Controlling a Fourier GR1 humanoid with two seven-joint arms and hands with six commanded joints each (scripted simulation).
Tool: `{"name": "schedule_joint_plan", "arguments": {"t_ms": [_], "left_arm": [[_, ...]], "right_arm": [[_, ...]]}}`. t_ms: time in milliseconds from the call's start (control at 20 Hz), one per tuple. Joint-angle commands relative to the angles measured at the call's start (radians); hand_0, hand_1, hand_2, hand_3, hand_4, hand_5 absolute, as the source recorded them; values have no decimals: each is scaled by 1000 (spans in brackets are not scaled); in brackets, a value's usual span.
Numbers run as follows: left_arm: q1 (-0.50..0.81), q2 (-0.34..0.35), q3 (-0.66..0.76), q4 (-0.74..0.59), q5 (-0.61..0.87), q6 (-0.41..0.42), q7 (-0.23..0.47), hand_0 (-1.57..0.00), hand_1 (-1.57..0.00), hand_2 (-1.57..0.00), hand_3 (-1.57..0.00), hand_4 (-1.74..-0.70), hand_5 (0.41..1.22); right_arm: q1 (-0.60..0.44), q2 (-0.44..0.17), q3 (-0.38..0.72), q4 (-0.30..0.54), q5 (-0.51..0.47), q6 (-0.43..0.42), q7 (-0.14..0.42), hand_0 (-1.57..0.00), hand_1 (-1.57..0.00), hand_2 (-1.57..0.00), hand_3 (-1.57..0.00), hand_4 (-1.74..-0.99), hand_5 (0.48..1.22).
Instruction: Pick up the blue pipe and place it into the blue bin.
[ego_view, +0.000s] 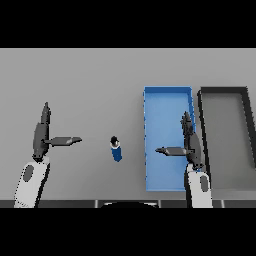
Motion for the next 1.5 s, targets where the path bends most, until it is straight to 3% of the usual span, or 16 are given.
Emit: {"name": "schedule_joint_plan", "arguments": {"t_ms": [0,250,300,400,650,800,900,1050,1150,1450], "left_arm": [[1,-3,-2,-3,-2,3,-5,1,1,1,1,-967,594],[12,-24,-30,-30,-27,29,2,1,1,1,1,-967,594],[14,48,-69,-38,-30,-94,-42,1,1,1,1,-967,594],[13,135,-87,-33,-21,-222,-74,1,1,1,1,-970,596],[20,175,-111,-47,-21,-301,-112,1,1,1,1,-965,593],[40,201,-144,-100,-4,-371,-126,1,1,1,1,-977,583],[79,229,-175,-162,-5,-408,-122,1,1,1,1,-989,566],[92,234,-257,-252,-41,-427,-14,1,1,1,1,-1018,512],[96,215,-306,-275,-60,-438,39,1,1,1,1,-1047,483],[56,135,-390,-241,-133,-453,35,1,1,1,1,-1123,470]], "right_arm": [[1,-3,-3,-1,-2,1,-1,1,1,1,1,-1210,594],[22,-24,-16,-20,-28,23,-9,1,1,1,1,-1210,594],[37,-97,17,-45,53,43,-64,1,1,1,1,-1210,594],[56,-163,56,-63,137,63,-102,1,1,1,1,-1198,589],[91,-190,90,-120,180,77,-101,1,1,1,1,-1187,585],[84,-195,82,-120,170,81,-70,1,1,1,1,-1187,579],[85,-192,84,-119,163,87,-86,1,1,1,1,-1200,580],[75,-183,82,-128,149,86,-82,1,1,1,1,-1225,580],[57,-185,78,-120,147,87,-51,1,1,1,1,-1228,573],[74,-177,91,-125,159,87,-58,1,1,1,1,-1210,570]]}}
